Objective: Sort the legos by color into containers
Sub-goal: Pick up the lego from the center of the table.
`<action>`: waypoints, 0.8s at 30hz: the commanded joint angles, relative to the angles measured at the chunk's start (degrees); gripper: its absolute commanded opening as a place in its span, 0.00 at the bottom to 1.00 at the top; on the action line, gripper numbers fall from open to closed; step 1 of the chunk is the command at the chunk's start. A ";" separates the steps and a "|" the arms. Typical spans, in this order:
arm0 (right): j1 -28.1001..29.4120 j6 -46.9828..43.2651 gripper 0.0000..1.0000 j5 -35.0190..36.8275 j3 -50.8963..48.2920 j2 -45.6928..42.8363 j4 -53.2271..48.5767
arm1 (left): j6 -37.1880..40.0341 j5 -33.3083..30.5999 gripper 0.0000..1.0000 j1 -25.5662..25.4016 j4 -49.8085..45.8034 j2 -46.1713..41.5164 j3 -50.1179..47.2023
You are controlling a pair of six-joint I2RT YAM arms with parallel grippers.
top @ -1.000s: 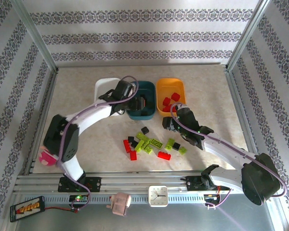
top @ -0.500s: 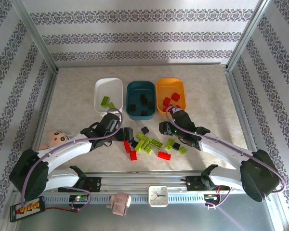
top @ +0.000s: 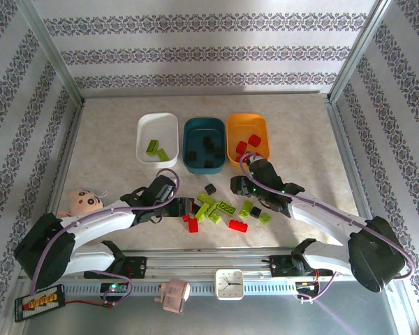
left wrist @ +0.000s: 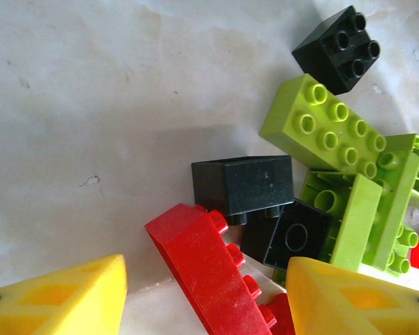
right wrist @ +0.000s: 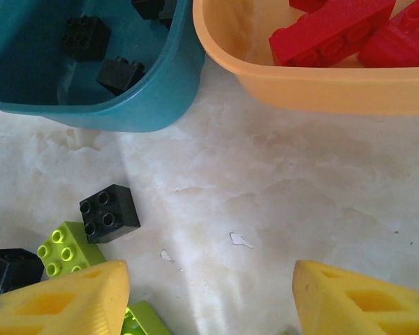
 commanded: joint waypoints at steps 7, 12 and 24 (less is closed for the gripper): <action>0.71 -1.34 0.63 1.93 1.48 0.74 -0.57 | -0.88 -2.62 0.54 -3.70 -0.75 4.72 0.93; 0.72 -1.60 0.63 2.32 1.22 0.40 -0.57 | -0.80 -7.46 0.40 -3.65 -6.76 1.95 0.33; 0.37 -0.95 0.63 3.99 -0.15 -2.96 -0.54 | 1.98 -9.76 0.12 -3.65 -11.72 -3.59 3.43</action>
